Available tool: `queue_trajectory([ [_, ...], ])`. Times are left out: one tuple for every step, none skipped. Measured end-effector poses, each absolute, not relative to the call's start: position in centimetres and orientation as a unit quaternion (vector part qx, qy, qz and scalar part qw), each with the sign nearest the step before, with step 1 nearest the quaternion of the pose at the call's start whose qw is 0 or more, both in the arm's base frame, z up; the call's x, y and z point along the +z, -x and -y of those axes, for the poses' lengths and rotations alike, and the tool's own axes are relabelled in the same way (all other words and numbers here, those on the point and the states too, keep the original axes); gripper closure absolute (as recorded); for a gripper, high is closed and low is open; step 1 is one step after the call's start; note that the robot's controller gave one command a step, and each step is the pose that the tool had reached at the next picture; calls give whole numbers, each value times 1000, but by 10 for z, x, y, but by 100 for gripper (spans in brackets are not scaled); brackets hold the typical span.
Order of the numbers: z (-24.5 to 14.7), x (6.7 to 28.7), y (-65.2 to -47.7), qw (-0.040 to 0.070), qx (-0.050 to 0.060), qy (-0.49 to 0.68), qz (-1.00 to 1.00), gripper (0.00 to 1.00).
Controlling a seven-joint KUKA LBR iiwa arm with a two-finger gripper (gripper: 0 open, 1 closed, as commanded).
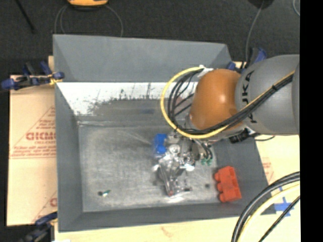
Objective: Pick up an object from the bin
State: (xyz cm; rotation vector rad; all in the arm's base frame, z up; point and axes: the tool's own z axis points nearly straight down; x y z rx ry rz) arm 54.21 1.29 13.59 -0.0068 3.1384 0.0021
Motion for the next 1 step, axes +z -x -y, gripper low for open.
queue_trajectory([
  [-41,75,-493,12,3,-79,-997,0],
])
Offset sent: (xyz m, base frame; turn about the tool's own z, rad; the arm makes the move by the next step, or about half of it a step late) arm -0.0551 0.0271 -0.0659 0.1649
